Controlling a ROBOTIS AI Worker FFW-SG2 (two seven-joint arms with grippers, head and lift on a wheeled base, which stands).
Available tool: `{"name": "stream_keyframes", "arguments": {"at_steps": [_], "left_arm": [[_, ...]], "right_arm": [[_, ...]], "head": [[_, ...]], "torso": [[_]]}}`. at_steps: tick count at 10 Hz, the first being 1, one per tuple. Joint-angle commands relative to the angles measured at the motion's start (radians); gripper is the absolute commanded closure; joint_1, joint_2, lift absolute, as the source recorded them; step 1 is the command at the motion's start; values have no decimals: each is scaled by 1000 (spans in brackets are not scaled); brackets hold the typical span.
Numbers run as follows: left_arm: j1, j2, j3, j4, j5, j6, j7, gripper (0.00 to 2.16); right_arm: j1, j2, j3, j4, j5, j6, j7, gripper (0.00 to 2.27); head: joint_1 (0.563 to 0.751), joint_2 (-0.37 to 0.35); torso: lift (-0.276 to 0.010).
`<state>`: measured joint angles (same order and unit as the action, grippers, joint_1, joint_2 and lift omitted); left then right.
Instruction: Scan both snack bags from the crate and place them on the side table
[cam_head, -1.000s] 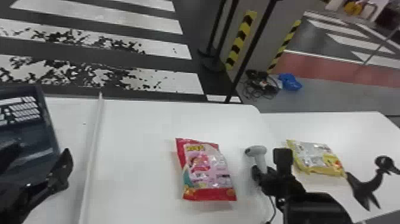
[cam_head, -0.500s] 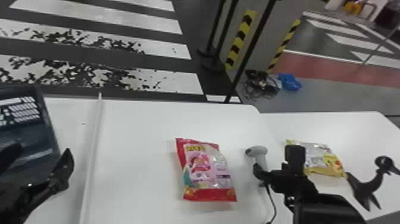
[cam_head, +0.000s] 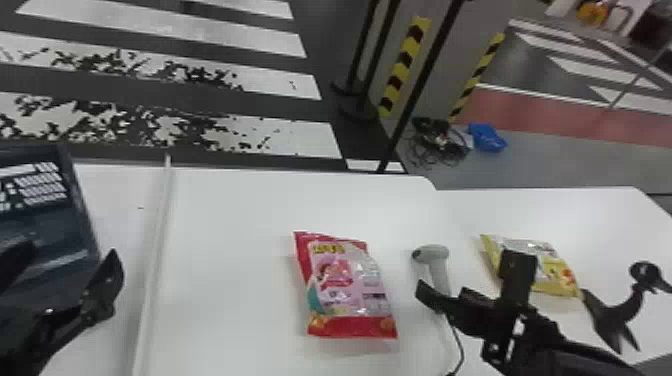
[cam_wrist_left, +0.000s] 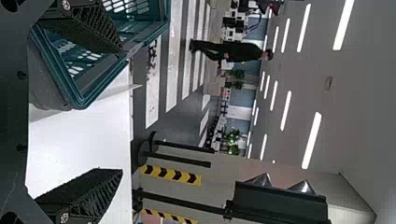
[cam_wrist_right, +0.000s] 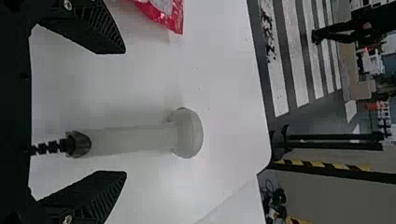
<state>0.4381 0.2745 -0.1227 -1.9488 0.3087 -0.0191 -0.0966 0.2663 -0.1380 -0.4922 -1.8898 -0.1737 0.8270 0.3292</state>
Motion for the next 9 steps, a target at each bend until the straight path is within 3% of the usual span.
{"name": "stream_keyframes", "arguments": {"at_steps": [1, 4, 9], "left_arm": [[-1, 0, 1, 2, 0, 0, 0, 83], [-4, 0, 1, 4, 1, 0, 0, 83], [-4, 0, 1, 7, 3, 0, 0, 83]], "right_arm": [[2, 3, -17, -37, -93, 148, 51, 80], [-16, 1, 10, -35, -115, 240, 102, 83], [-107, -11, 50, 97, -105, 283, 157, 83]], "head": [[695, -350], [695, -275], [695, -222]], "torso": [[-95], [-95], [-95]]}}
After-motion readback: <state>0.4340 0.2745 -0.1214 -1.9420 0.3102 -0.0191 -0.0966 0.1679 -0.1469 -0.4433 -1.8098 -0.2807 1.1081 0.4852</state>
